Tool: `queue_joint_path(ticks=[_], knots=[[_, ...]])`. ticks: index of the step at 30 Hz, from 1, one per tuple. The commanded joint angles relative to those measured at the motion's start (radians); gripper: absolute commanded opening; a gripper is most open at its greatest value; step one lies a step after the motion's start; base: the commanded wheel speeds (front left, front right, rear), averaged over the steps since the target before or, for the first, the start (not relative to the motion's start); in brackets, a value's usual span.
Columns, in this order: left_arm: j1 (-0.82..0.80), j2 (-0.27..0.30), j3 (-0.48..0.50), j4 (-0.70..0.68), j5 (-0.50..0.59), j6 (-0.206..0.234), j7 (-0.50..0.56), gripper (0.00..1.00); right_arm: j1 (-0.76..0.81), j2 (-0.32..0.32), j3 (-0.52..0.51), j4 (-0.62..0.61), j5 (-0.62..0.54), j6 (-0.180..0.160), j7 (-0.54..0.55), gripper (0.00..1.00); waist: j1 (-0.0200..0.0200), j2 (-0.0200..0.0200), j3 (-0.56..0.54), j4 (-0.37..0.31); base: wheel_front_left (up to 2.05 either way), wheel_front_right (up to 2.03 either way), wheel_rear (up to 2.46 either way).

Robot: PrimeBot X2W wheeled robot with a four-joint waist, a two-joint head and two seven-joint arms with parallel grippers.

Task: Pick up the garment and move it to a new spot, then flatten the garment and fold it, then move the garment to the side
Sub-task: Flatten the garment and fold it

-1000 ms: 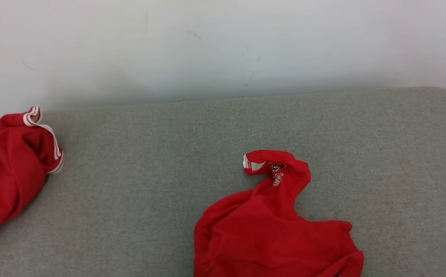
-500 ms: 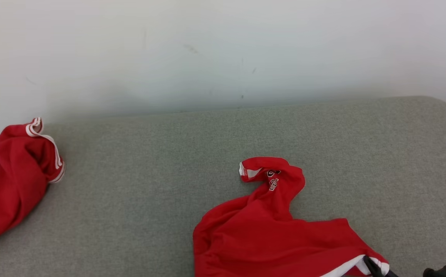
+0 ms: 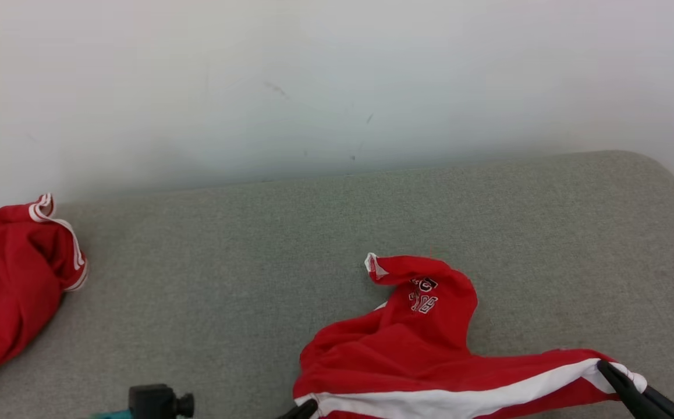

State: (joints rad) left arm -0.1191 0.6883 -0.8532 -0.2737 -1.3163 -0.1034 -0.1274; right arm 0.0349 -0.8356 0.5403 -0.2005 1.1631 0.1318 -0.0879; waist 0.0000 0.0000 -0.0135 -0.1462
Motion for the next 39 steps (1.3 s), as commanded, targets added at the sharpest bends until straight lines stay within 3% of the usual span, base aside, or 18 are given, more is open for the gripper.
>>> queue_joint_path(ticks=[1, 12, 15, 20, 25, 29, 31, 32, 35, 39], knots=[[0.01, 0.025, 0.023, -0.06, -0.031, 0.009, 0.001, 0.0, 0.032, -0.042, -0.033, -0.06, 0.052, -0.002, 0.013, 0.0, 0.0, 0.0, -0.002, -0.004, 0.0, 0.0, 0.0], [-0.054, 0.105, 0.149, -0.302, -0.141, 0.064, 0.021, 0.0, 0.125, -0.247, -0.217, -0.367, 0.267, -0.002, 0.042, 0.0, 0.0, 0.0, 0.017, -0.007, 0.0, 0.0, 0.0], [-0.133, 0.123, 0.187, -0.29, -0.138, 0.093, 0.059, 0.0, 0.081, -0.296, -0.262, -0.403, 0.289, -0.002, 0.065, 0.0, 0.0, 0.0, 0.046, -0.002, 0.0, 0.0, 0.0], [-0.299, 0.12, 0.226, -0.21, -0.135, 0.123, 0.141, 0.0, -0.041, -0.317, -0.291, -0.383, 0.303, -0.002, 0.12, 0.0, 0.0, 0.0, 0.129, 0.009, 0.0, 0.0, 0.0], [-0.654, 0.044, 0.24, 0.023, -0.076, 0.138, 0.279, 0.0, -0.386, -0.241, -0.26, -0.235, 0.251, -0.002, 0.245, 0.0, 0.0, 0.0, 0.275, 0.037, 0.0, 0.0, 0.0], [-0.909, -0.033, 0.231, 0.202, 0.01, 0.134, 0.328, 0.0, -0.7, -0.11, -0.207, -0.089, 0.136, -0.002, 0.314, 0.0, 0.0, 0.0, 0.388, 0.05, 0.0, 0.0, 0.0], [-1.03, -0.082, 0.236, 0.296, 0.063, 0.123, 0.305, 0.0, -0.869, -0.017, -0.179, -0.009, 0.059, -0.002, 0.318, 0.0, 0.0, 0.0, 0.441, 0.055, 0.0, 0.0, 0.0], [-1.03, -0.082, 0.236, 0.296, 0.063, 0.123, 0.305, 0.0, -0.869, -0.017, -0.179, -0.009, 0.059, -0.002, 0.318, 0.0, 0.0, 0.0, 0.441, 0.055, 0.0, 0.0, 0.0], [-1.207, -0.143, 0.238, 0.433, 0.154, 0.104, 0.258, 0.0, -1.103, 0.114, -0.156, 0.121, -0.046, -0.002, 0.3, 0.0, 0.0, 0.0, 0.523, 0.053, 0.0, 0.0, 0.0], [-1.398, -0.221, 0.243, 0.611, 0.27, 0.063, 0.129, 0.0, -1.338, 0.251, -0.115, 0.264, -0.172, -0.002, 0.225, 0.0, 0.0, 0.0, 0.622, 0.052, 0.0, 0.0, 0.0]])
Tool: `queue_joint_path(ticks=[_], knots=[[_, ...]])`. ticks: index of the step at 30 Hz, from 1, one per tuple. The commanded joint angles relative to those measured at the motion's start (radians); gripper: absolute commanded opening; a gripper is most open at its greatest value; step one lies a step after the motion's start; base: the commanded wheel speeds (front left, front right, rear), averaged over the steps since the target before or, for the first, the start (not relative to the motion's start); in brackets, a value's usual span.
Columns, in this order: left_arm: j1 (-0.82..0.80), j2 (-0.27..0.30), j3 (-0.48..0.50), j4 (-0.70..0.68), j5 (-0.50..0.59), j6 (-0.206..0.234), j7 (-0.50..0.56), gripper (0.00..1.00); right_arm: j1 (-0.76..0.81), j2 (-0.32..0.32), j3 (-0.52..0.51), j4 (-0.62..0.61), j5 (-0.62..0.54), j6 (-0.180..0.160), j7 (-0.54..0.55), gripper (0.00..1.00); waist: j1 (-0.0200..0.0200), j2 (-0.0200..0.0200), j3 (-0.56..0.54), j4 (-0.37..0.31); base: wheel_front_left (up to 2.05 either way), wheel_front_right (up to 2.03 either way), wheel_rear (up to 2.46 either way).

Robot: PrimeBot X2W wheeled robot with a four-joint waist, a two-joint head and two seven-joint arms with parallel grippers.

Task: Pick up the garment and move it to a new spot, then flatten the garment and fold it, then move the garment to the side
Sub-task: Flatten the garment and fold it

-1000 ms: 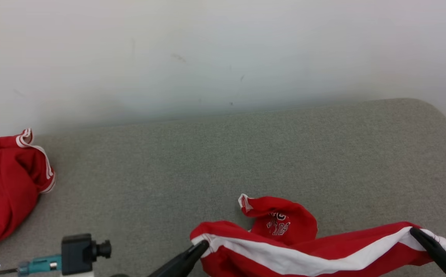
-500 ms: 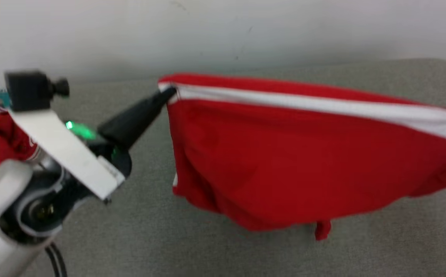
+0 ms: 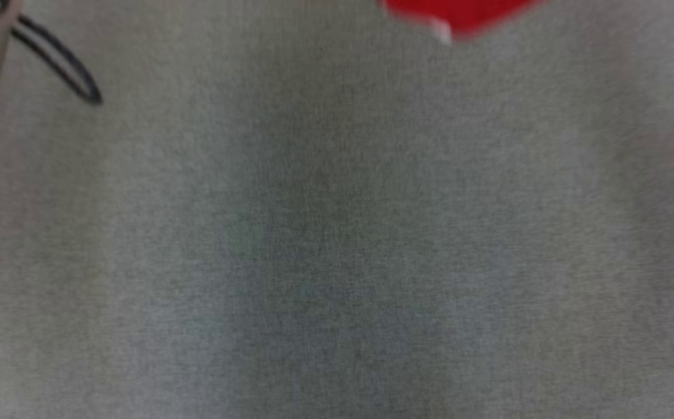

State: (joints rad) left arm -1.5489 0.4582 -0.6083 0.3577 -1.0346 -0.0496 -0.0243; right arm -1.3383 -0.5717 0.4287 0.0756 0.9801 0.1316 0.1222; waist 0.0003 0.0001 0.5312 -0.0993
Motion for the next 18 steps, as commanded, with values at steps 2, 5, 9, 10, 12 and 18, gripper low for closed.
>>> queue_joint_path(ticks=[2, 5, 9, 10, 12, 18], knots=[[-0.014, -0.025, -0.01, 0.061, 0.037, -0.017, -0.057, 0.0, -0.038, 0.035, 0.026, 0.039, -0.028, -0.002, -0.054, 0.0, -0.0003, -0.0001, 0.107, 0.004, 0.0, 0.0, 0.0], [-0.037, -0.069, -0.054, 0.153, 0.099, -0.055, -0.158, 0.0, -0.077, 0.049, 0.1, 0.088, -0.046, -0.002, -0.137, 0.0, -0.0003, -0.0001, 0.131, 0.015, 0.0, 0.0, 0.0], [0.048, -0.106, -0.125, 0.231, 0.114, -0.079, -0.215, 0.0, 0.0, 0.0, 0.235, 0.076, -0.001, -0.002, -0.221, 0.0, -0.0003, -0.0001, 0.128, 0.034, 0.0, 0.0, 0.0], [0.074, -0.112, -0.139, 0.233, 0.1, -0.081, -0.222, 0.0, 0.025, -0.025, 0.265, 0.064, 0.01, -0.002, -0.244, 0.0, -0.0003, -0.0001, 0.12, 0.036, 0.0, 0.0, 0.0], [0.136, -0.11, -0.172, 0.193, 0.074, -0.081, -0.234, 0.0, 0.086, -0.083, 0.322, 0.034, 0.04, -0.002, -0.286, 0.0, -0.0003, -0.0001, 0.102, 0.039, 0.0, 0.0, 0.0], [0.429, -0.02, -0.222, 0.009, 0.018, -0.08, -0.24, 0.0, 0.337, -0.253, 0.436, -0.064, 0.109, -0.002, -0.375, 0.0, -0.0003, -0.0001, 0.019, 0.055, 0.0, 0.0, 0.0]])
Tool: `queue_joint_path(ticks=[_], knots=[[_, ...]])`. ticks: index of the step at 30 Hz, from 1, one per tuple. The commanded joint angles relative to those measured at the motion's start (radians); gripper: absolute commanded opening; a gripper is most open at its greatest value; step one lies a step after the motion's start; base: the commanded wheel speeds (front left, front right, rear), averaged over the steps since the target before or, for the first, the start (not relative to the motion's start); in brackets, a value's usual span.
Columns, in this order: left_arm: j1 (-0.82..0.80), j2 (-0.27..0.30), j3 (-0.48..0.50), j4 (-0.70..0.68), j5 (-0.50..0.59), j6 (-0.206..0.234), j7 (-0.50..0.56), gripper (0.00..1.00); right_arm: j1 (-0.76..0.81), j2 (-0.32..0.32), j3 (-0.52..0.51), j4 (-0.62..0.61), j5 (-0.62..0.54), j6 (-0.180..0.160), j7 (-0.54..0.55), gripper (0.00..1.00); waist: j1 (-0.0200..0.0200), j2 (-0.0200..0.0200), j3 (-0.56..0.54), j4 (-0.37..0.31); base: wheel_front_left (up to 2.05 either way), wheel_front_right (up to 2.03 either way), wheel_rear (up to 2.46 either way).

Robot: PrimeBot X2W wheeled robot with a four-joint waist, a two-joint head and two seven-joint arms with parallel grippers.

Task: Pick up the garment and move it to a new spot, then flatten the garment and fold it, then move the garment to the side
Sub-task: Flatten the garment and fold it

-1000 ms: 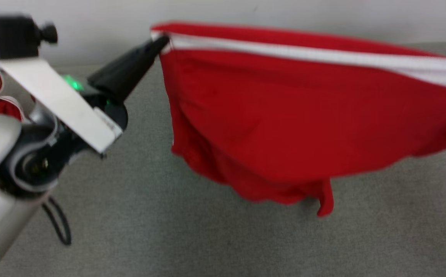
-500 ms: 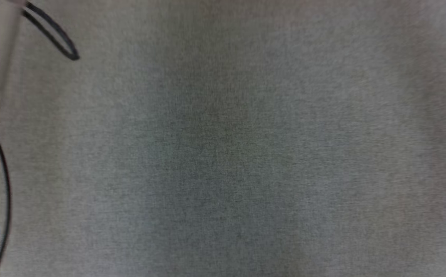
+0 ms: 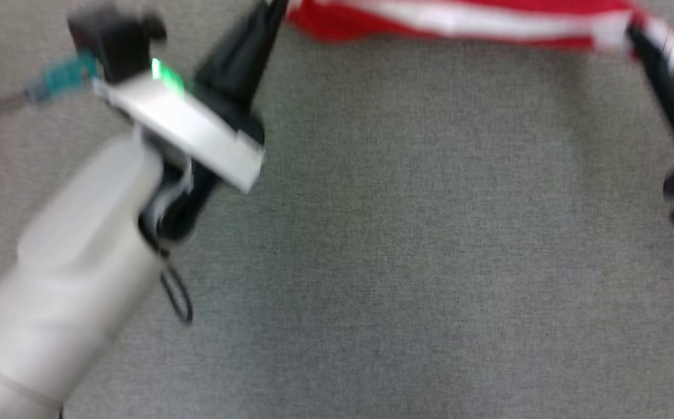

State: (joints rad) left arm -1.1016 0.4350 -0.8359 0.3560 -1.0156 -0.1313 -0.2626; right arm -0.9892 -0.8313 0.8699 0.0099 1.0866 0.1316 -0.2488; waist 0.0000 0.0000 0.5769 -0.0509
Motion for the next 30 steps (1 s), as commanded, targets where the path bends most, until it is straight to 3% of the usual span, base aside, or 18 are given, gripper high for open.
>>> queue_joint_path(ticks=[1, 7, 13, 21, 26, 30], knots=[[0.037, 0.015, 0.007, -0.021, 0.002, 0.002, -0.002, 0.0, 0.035, -0.023, 0.002, -0.014, 0.013, -0.002, -0.009, 0.0, 0.0, 0.0, -0.048, 0.01, 0.0, 0.0, 0.0], [0.382, 0.047, 0.07, -0.162, 0.021, 0.002, -0.002, 0.0, 0.298, -0.114, -0.006, -0.11, 0.053, -0.002, -0.017, 0.0, 0.0, 0.0, -0.179, 0.023, 0.0, 0.0, 0.0], [0.669, 0.068, 0.071, -0.256, 0.007, 0.01, -0.002, 0.0, 0.537, -0.172, 0.011, -0.196, 0.061, -0.002, -0.017, 0.0, 0.0, 0.0, -0.311, 0.029, 0.0, 0.0, 0.0], [0.991, 0.11, 0.013, -0.408, -0.064, 0.086, 0.004, 0.0, 0.818, -0.311, 0.061, -0.31, 0.115, -0.002, -0.017, 0.0, 0.0, 0.0, -0.461, 0.028, 0.0, 0.0, 0.0], [1.096, 0.152, 0.004, -0.529, -0.114, 0.131, 0.019, 0.0, 0.931, -0.372, -0.007, -0.375, 0.154, -0.002, -0.017, 0.0, 0.0, 0.0, -0.476, 0.031, 0.0, 0.0, 0.0], [1.065, 0.162, 0.024, -0.579, -0.147, 0.145, 0.05, 0.0, 0.927, -0.384, -0.055, -0.391, 0.148, -0.002, -0.014, 0.0, 0.0, 0.0, -0.435, 0.046, 0.0, 0.0, 0.0]])
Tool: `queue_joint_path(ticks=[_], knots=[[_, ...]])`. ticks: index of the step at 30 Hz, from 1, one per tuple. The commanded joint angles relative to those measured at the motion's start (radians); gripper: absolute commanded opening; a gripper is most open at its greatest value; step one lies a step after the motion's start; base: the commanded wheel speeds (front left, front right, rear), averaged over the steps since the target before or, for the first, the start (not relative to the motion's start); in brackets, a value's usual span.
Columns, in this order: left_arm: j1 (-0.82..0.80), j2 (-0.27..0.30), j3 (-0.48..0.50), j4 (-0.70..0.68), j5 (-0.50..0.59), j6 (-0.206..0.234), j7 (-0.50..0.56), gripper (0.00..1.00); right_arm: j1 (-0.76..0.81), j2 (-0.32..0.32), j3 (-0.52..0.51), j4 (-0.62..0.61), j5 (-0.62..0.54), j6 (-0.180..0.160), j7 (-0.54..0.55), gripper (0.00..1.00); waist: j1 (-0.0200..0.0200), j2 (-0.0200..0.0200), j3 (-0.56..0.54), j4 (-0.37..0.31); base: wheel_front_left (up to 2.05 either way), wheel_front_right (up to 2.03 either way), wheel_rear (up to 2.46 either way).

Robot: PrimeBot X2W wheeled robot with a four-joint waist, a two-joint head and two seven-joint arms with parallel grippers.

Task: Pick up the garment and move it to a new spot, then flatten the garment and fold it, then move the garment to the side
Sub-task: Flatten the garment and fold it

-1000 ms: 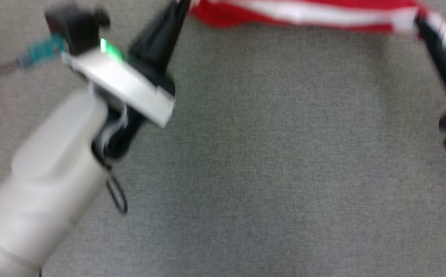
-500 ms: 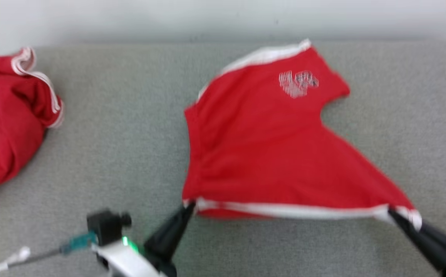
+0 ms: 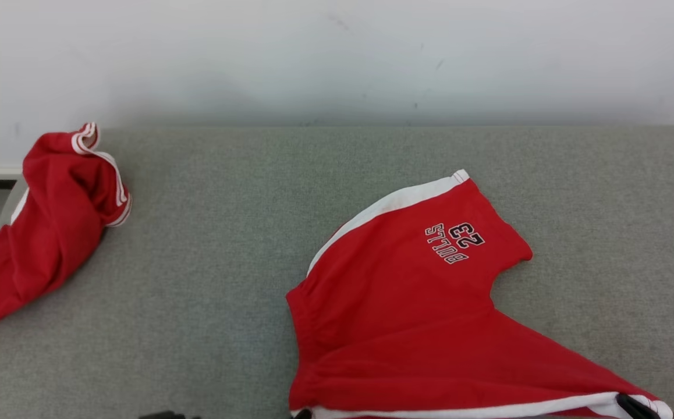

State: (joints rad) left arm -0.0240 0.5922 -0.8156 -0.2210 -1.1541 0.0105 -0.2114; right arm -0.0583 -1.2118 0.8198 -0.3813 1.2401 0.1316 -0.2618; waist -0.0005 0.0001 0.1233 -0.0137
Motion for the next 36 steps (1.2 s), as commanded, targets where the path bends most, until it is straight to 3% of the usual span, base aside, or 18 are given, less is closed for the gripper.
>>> queue_joint_path(ticks=[1, 7, 13, 20, 28, 33, 34, 36], knots=[[-0.034, -0.004, 0.012, -0.007, -0.024, 0.0, 0.013, 0.0, -0.028, -0.006, -0.012, 0.006, -0.026, -0.002, 0.015, 0.0, 0.0005, -0.0001, 0.035, 0.016, 0.0, 0.0, 0.0], [-0.236, -0.047, 0.054, 0.002, -0.079, -0.013, 0.129, 0.0, -0.22, 0.049, -0.052, 0.052, -0.053, -0.002, 0.146, 0.0, 0.0005, -0.0001, 0.17, 0.077, 0.0, 0.0, 0.0], [-0.462, -0.134, 0.108, 0.07, -0.154, 0.043, 0.244, 0.0, -0.491, 0.12, -0.062, 0.155, -0.045, -0.002, 0.323, 0.0, 0.0005, -0.0001, 0.306, 0.152, 0.0, 0.0, 0.0], [-0.604, -0.22, 0.131, 0.174, -0.116, 0.089, 0.221, 0.0, -0.716, 0.195, -0.032, 0.288, -0.058, -0.002, 0.407, 0.0, 0.0005, -0.0001, 0.411, 0.213, 0.0, 0.0, 0.0], [-0.692, -0.292, 0.15, 0.275, -0.075, 0.087, 0.155, 0.0, -0.871, 0.225, 0.017, 0.37, -0.059, -0.002, 0.417, 0.0, 0.0005, -0.0001, 0.463, 0.258, 0.0, 0.0, 0.0], [-0.695, -0.308, 0.143, 0.29, -0.088, 0.067, 0.157, 0.0, -0.923, 0.219, 0.065, 0.405, -0.044, -0.002, 0.397, 0.0, 0.0005, -0.0001, 0.464, 0.27, 0.0, 0.0, 0.0], [-0.688, -0.31, 0.139, 0.289, -0.092, 0.062, 0.163, 0.0, -0.93, 0.219, 0.072, 0.411, -0.044, -0.002, 0.388, 0.02, 0.0005, -0.0001, 0.463, 0.27, 0.0, 0.0, 0.0], [-0.679, -0.308, 0.133, 0.285, -0.093, 0.061, 0.166, 0.0, -0.94, 0.22, 0.087, 0.432, -0.044, -0.002, 0.369, 0.23, 0.0005, -0.0001, 0.461, 0.269, 0.0, 0.0, 0.0]])
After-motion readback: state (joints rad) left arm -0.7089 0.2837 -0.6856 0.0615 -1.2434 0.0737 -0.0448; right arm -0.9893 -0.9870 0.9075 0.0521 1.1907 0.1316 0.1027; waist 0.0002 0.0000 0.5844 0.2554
